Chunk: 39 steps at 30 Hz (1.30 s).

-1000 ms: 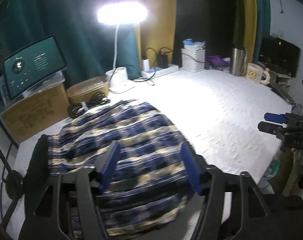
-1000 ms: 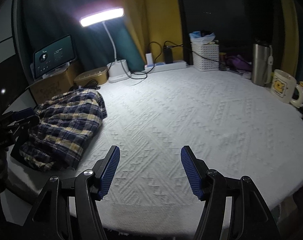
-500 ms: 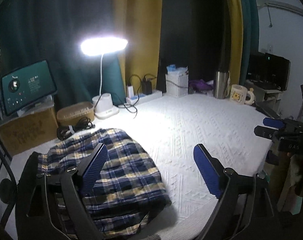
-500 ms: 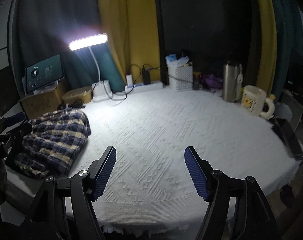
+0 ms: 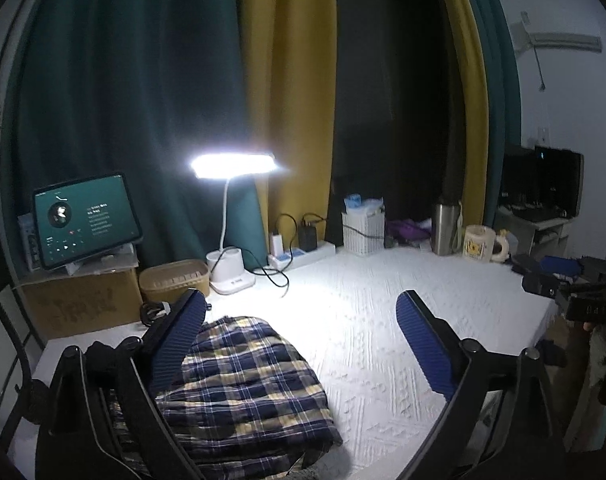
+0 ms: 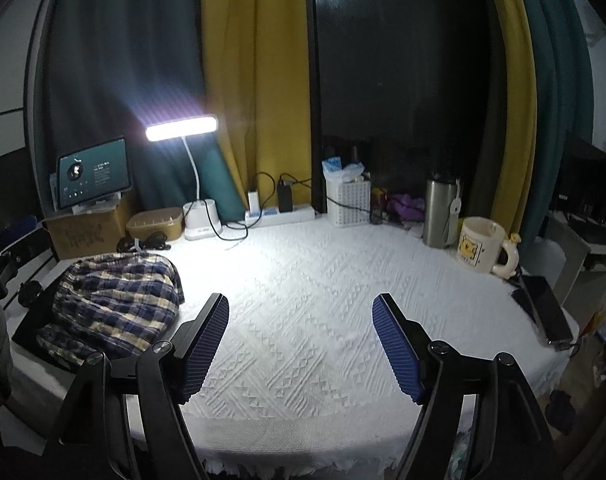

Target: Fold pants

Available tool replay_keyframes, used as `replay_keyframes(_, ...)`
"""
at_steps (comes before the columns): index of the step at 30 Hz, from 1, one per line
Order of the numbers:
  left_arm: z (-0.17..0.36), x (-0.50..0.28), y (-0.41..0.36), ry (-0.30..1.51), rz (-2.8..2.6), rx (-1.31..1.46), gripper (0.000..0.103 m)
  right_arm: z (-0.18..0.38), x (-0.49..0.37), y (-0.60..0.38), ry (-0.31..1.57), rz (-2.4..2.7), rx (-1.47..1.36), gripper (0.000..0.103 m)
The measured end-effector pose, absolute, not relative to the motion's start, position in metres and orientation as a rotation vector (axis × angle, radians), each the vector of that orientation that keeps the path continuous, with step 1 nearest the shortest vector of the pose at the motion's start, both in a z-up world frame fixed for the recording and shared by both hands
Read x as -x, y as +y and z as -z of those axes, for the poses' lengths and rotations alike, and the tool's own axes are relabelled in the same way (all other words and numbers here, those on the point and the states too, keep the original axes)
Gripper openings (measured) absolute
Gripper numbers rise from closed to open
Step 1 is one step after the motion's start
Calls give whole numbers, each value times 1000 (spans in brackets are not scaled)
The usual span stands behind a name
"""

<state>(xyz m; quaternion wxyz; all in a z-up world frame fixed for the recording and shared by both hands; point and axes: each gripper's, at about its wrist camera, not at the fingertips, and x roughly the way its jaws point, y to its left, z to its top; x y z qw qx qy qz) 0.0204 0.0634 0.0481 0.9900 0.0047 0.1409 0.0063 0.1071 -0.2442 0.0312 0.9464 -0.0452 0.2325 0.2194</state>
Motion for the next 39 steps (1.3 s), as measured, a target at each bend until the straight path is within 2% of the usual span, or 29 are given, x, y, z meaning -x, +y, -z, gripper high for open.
replay_keyframes(17,-84,23,64,134,-76,-16,102,-84,-63,-237,331,-445,123,84)
replay_keyframes(30,-101,57,70,1,-135,-12,102,-119,-34,-236,223,-394,108,103)
replay_keyframes(39,-109,73,81,-39,-159,20,102,-141,-21,-230,215,-352,76,103)
